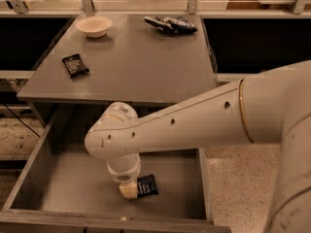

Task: Place rxbar blueberry into top drawer

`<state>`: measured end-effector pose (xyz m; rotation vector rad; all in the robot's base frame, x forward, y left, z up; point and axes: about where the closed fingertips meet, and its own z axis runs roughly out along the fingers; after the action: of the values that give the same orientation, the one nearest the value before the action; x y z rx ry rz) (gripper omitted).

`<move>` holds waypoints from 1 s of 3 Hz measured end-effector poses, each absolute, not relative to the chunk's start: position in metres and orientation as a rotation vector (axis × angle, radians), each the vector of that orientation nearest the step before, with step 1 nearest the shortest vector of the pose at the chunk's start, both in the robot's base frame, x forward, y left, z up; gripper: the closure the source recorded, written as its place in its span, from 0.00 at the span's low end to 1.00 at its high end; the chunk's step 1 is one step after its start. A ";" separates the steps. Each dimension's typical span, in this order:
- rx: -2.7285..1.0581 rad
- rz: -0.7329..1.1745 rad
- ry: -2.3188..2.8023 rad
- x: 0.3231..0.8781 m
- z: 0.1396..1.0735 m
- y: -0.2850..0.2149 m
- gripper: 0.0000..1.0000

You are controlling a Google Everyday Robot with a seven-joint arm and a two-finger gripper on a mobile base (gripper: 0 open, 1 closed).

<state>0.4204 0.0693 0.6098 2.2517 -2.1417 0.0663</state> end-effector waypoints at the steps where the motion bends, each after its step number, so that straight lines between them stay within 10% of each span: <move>1: 2.252 0.066 -2.142 0.420 0.610 0.069 0.51; 3: 2.252 0.067 -2.142 0.420 0.610 0.069 0.00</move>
Offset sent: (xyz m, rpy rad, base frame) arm 0.0000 0.0000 0.0000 0.0000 0.0000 0.0000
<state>0.4204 0.0693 0.6098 2.2517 -2.1418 0.0665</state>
